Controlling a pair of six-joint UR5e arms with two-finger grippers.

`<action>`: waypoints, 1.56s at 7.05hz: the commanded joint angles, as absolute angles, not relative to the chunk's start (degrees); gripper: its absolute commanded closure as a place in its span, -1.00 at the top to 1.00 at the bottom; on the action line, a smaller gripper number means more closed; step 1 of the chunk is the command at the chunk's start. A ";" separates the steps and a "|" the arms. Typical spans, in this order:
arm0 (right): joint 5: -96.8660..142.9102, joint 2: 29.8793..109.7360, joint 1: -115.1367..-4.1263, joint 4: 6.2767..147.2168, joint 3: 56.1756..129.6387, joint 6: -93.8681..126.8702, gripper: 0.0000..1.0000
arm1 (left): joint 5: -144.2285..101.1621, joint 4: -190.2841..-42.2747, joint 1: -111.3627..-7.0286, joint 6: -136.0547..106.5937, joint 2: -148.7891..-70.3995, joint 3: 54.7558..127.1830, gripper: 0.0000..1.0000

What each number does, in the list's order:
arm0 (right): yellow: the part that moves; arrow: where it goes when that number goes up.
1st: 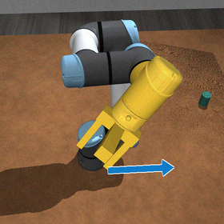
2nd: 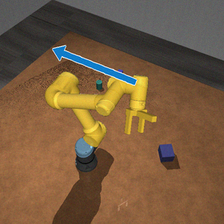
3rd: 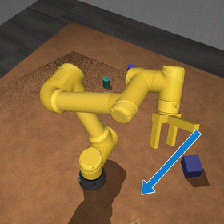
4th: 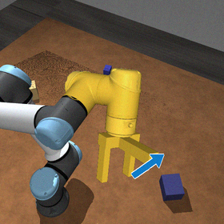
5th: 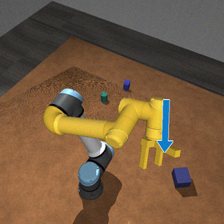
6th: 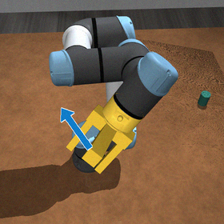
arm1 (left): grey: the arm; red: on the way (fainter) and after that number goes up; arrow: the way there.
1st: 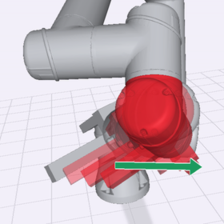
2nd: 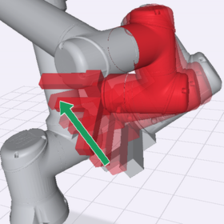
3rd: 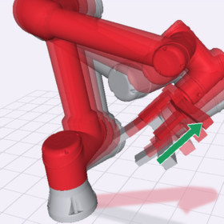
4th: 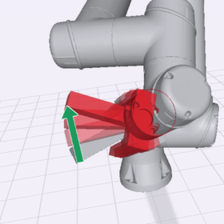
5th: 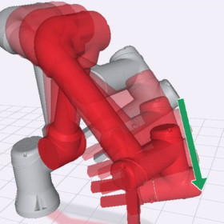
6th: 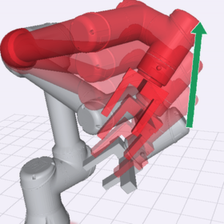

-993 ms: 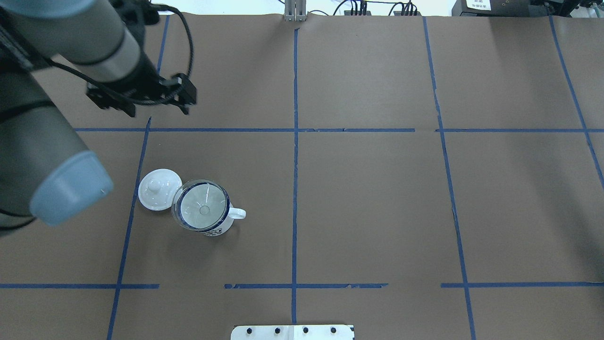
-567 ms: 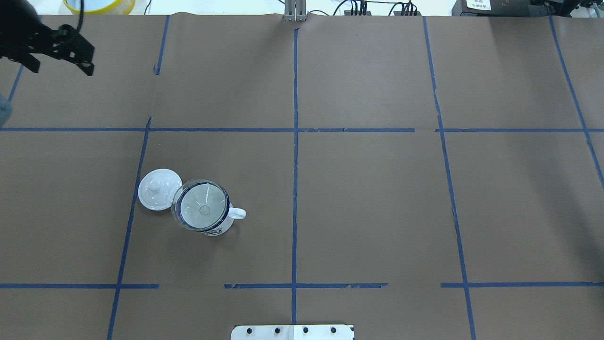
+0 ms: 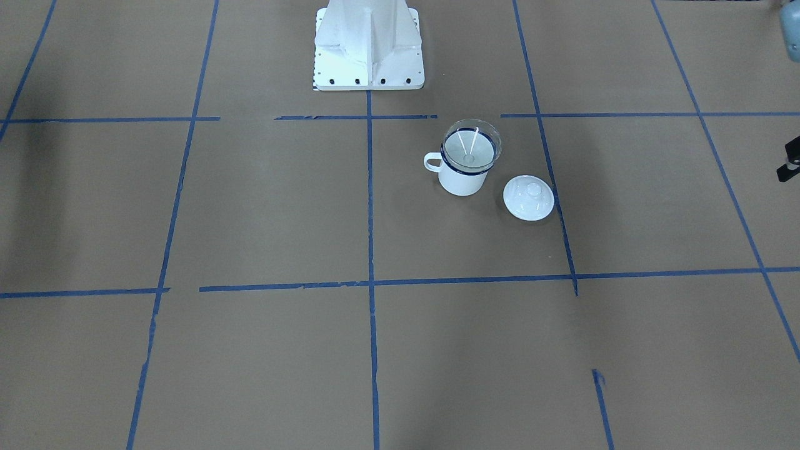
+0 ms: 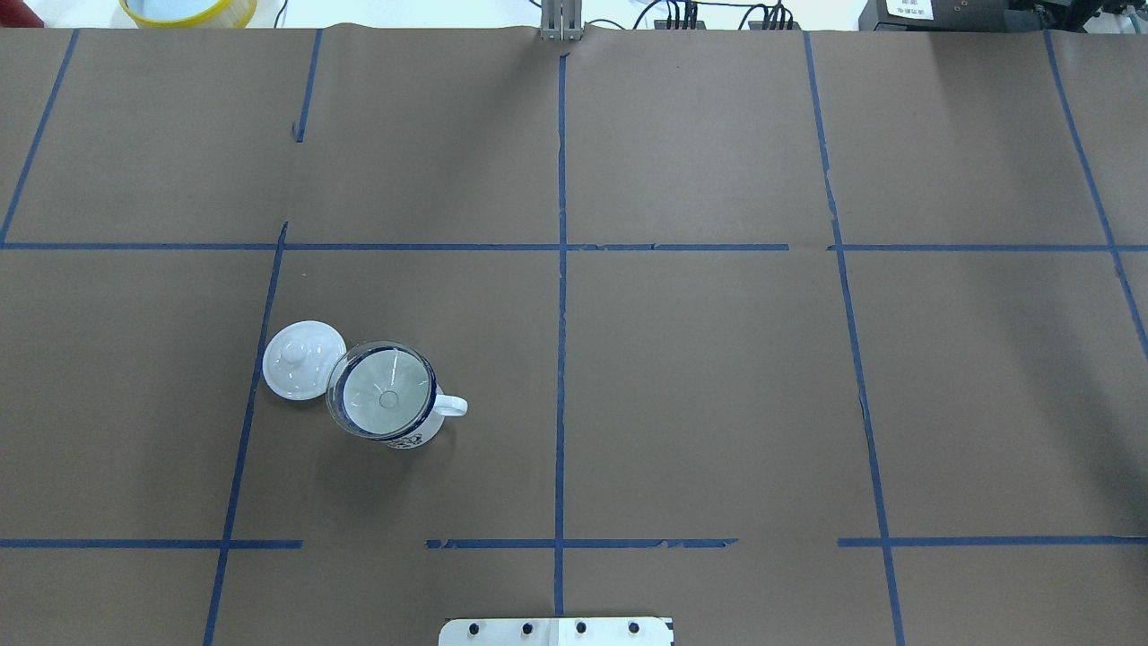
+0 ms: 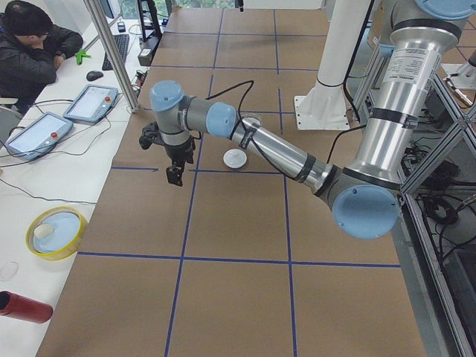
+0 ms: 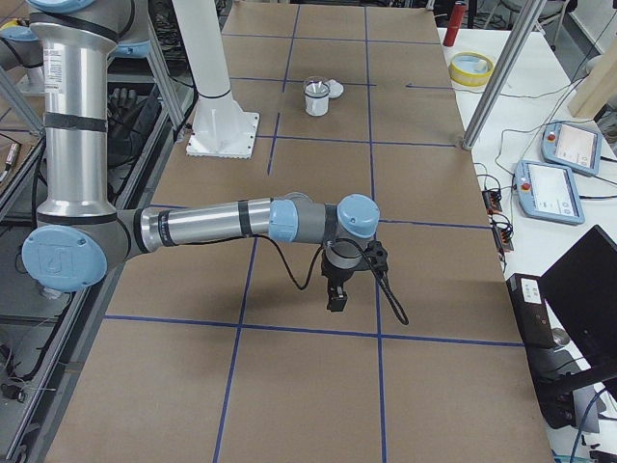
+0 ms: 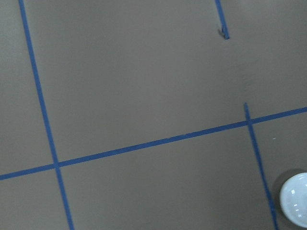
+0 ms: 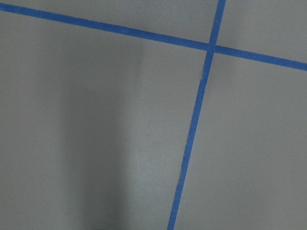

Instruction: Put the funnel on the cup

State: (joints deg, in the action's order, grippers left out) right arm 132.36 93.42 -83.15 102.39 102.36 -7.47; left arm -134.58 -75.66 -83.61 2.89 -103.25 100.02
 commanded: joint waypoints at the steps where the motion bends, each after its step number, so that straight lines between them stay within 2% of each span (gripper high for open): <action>1: 132.36 93.43 -83.14 102.39 102.39 -7.47 1.00 | -134.82 -83.45 -85.86 5.80 -100.91 89.96 1.00; 3: 132.36 93.43 -83.14 102.39 102.31 -7.47 1.00 | -135.09 -84.81 -87.10 5.89 -100.90 85.18 1.00; 7: 132.36 93.43 -83.14 102.39 102.39 -7.47 1.00 | -135.79 -84.73 -90.69 9.64 -96.17 85.43 1.00; 11: 132.36 93.43 -83.14 102.48 102.39 -7.47 1.00 | -135.79 -84.03 -91.32 9.84 -95.98 85.87 1.00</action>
